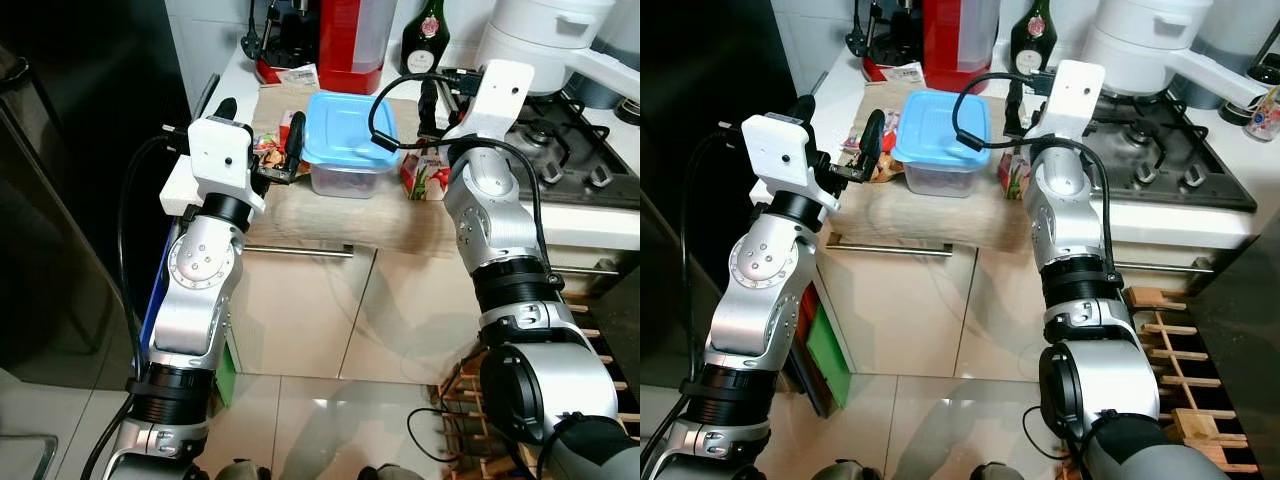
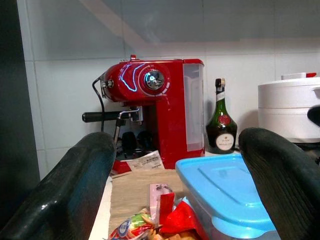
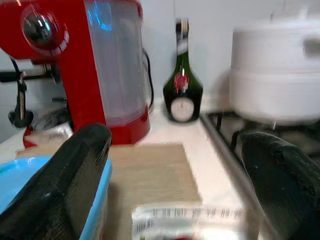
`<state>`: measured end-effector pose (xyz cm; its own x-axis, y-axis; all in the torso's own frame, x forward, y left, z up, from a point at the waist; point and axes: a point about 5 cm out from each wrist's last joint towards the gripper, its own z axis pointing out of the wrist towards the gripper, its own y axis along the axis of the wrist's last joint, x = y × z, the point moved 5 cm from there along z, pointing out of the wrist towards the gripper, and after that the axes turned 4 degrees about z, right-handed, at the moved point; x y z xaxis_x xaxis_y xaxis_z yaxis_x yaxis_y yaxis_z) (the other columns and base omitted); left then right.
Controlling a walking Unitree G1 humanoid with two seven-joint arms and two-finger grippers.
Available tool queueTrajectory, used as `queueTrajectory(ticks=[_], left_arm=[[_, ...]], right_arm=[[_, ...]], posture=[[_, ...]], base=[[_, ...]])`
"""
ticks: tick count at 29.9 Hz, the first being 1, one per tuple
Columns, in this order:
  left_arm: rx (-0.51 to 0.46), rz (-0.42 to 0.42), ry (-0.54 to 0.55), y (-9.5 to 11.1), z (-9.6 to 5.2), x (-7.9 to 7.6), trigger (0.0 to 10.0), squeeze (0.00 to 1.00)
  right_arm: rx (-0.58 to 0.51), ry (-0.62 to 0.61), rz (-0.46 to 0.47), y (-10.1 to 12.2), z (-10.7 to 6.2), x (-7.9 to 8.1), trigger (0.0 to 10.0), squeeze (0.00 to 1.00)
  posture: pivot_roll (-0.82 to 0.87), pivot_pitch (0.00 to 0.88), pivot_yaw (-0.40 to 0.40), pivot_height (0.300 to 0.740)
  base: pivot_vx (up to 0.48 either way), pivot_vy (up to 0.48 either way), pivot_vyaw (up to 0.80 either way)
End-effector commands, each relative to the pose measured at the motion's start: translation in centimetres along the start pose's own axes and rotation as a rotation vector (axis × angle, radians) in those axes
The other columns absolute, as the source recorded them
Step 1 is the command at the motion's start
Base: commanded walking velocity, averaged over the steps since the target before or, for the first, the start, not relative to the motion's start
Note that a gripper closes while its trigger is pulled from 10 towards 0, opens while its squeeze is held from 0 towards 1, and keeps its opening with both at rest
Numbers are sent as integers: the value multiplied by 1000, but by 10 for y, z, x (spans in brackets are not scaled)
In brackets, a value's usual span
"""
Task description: Restocking fridge
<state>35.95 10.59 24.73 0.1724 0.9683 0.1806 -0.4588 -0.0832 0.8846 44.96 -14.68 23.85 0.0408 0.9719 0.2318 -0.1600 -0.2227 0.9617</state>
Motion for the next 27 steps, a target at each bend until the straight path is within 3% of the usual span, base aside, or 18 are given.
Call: queueTrajectory(ticks=[1,10,16,17,18,27], left_arm=[[8,2,-13,0,2,-3,10000,0],[17,-10,-10,-3,2,-5,10000,0],[21,-17,-12,-4,3,-7,10000,0],[22,-17,-13,-4,3,-7,10000,0],[22,-17,-14,-5,4,-7,10000,0],[36,-14,-26,-8,3,-9,10000,0]], right_arm=[[79,-14,39,-12,2,-4,10000,0],[162,-45,-2,-25,3,-11,10000,0],[219,-49,28,-34,2,-11,10000,0],[228,-47,34,-35,2,-11,4353,0],[230,-45,40,-35,2,-10,0,0],[241,-30,56,-39,1,-6,0,0]], posture=[[0,0,-40,740],[-10,0,-48,740],[-13,0,-52,740],[-13,0,-53,740],[-13,0,-54,740],[-8,0,-55,740]], base=[[0,0,0],[0,0,0],[0,0,0],[0,0,0],[0,0,0],[0,0,0]])
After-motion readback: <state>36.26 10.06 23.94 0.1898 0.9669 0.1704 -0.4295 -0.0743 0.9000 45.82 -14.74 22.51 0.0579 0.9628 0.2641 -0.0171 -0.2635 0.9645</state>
